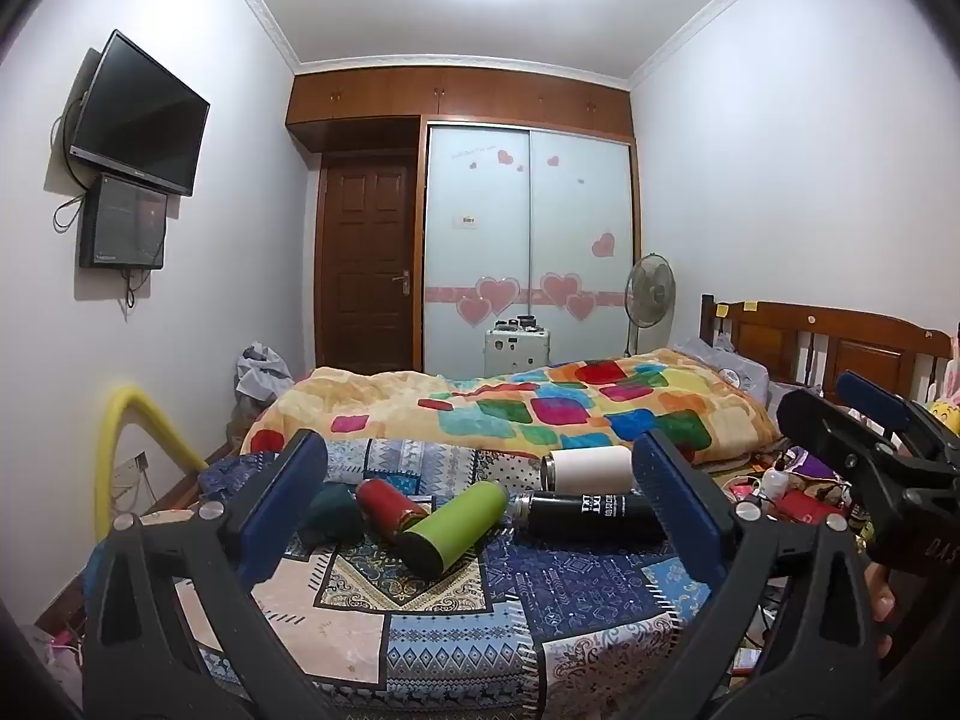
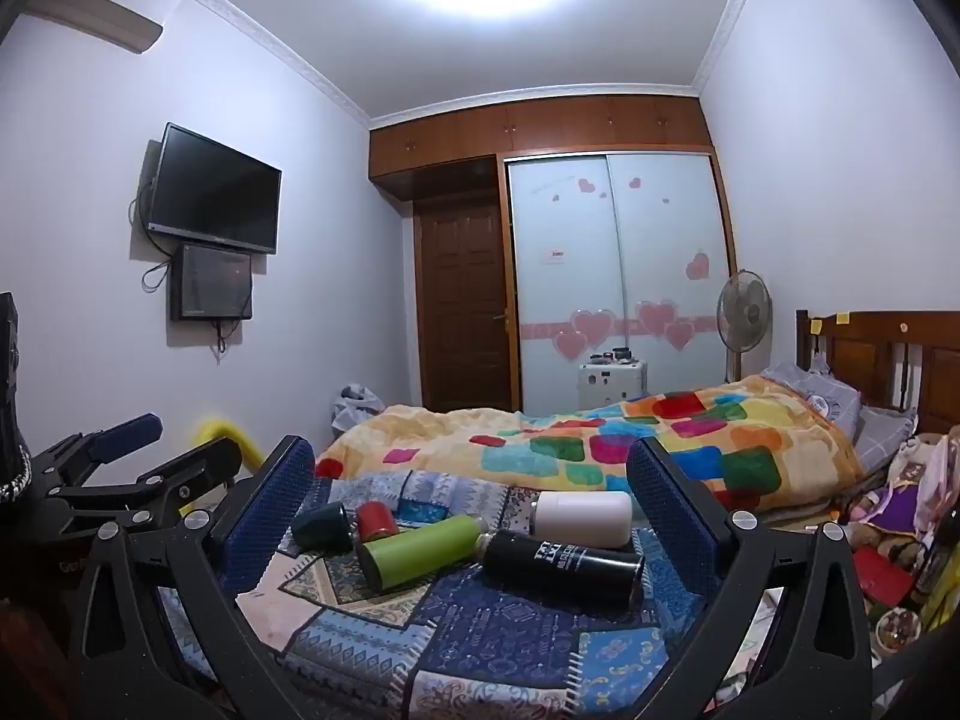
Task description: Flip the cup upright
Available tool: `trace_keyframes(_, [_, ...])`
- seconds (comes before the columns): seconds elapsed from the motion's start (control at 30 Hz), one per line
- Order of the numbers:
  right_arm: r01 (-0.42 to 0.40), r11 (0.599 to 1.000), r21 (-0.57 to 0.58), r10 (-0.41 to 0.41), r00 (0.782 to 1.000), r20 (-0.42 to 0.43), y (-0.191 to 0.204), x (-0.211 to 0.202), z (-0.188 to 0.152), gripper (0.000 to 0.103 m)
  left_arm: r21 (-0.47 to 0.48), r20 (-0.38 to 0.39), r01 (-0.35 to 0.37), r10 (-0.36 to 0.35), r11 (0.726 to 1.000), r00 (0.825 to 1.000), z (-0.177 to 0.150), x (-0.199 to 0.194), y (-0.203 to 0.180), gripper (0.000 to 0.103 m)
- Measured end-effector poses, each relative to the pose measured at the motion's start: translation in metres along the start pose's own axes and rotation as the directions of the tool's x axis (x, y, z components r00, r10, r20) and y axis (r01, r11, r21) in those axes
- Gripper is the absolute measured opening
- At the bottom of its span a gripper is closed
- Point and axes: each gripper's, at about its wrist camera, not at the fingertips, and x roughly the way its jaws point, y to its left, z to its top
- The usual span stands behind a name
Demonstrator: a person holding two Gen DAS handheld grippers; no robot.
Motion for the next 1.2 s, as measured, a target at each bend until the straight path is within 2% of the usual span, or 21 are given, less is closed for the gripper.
trace_keyframes(0.03, [0.002,1.0,0.0,-0.002,1.0,0.001,0.0,0.0,0.0,0.103,-0.012,-0.029,0.002,-0.002,1.0,1.0,0.001,0.003,0.001,0.103])
trace_keyframes(0.13, [0.008,1.0,0.001,-0.008,1.0,0.006,-0.001,-0.001,0.0,0.103,-0.017,-0.034,0.009,-0.01,1.0,0.999,0.005,0.008,0.003,0.103])
trace_keyframes(0.17, [0.002,1.0,-0.001,-0.002,1.0,0.004,-0.001,-0.002,0.001,0.103,-0.002,-0.014,0.014,-0.014,1.0,1.0,0.004,0.003,-0.001,0.103])
trace_keyframes(0.37, [-0.001,1.0,0.006,0.001,1.0,0.008,0.003,-0.002,0.001,0.103,-0.016,-0.014,0.017,-0.018,1.0,1.0,0.012,-0.009,0.004,0.103])
trace_keyframes(1.2, [0.002,1.0,0.01,-0.002,0.999,0.032,0.0,-0.013,0.001,0.103,-0.027,-0.01,0.013,-0.013,1.0,1.0,0.006,-0.009,0.006,0.103])
